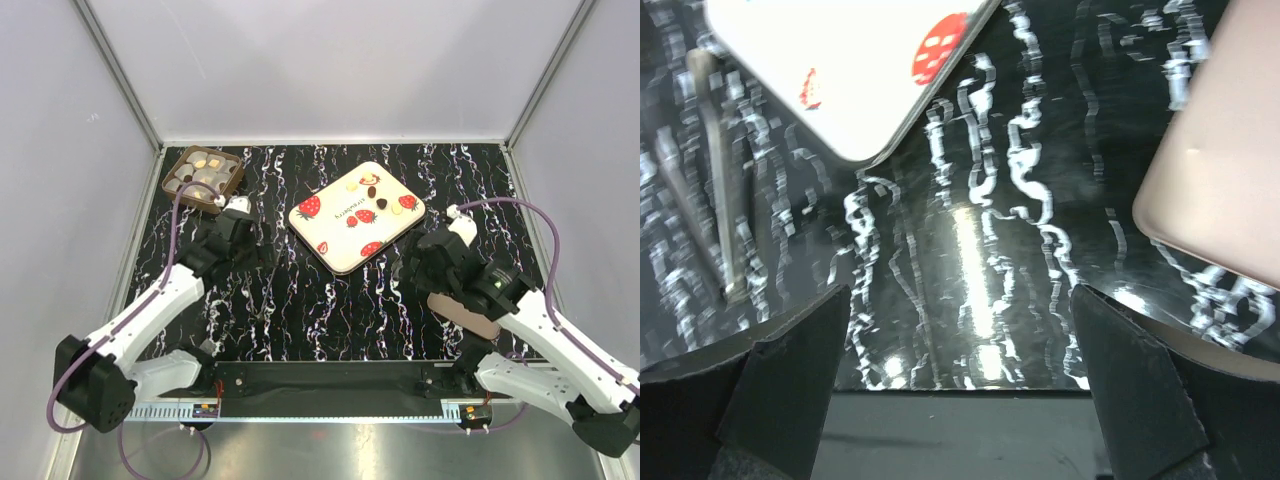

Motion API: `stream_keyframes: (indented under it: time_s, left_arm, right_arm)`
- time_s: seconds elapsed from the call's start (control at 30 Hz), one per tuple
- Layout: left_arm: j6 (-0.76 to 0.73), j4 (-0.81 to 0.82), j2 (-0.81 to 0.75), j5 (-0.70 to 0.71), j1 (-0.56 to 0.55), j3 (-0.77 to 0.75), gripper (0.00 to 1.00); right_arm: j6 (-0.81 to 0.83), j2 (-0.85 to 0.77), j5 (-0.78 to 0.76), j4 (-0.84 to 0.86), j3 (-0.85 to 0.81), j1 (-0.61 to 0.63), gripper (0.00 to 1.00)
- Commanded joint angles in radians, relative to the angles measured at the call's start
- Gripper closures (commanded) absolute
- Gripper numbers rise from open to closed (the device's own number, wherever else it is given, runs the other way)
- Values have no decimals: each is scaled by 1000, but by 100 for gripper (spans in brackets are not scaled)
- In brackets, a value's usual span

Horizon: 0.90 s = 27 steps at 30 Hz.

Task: Pack the chocolate

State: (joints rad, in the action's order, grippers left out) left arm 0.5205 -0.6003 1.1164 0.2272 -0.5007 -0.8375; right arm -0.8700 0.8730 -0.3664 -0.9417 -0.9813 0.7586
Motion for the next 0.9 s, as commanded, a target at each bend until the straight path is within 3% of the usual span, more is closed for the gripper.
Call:
stream_keyframes:
  time_s: [0.0, 0.13, 0.23, 0.27, 0.37, 0.43, 0.6, 0.87]
  left_arm:
    - [-33, 7, -78, -90, -4, -75, 1]
    - [-54, 42, -138, -250, -7, -75, 1]
    - [-48, 112, -196, -397, -7, -26, 1]
    - [-44, 128, -219, -472, -6, -11, 1]
    - [-24, 178, -245, -599, -7, 43, 1]
    - [-13, 186, -256, -638, -7, 75, 1]
    - [-68, 131, -326, -626, -9, 103, 1]
    - [-91, 125, -418, -624, -9, 166, 1]
  right_arm:
    - [-49, 70, -133, -77, -106, 1, 1]
    - [-25, 196, -258, -134, -198, -48, 0]
    - [64, 309, -171, -94, -249, -172, 1]
    - [113, 360, -90, -54, -252, -274, 2]
    - [155, 463, -75, -34, -292, -408, 7]
    - [158, 507, -78, -32, -322, -465, 10]
    - [128, 662, 73, 9, -321, -680, 32]
    - [25, 776, 104, 70, -243, -705, 47]
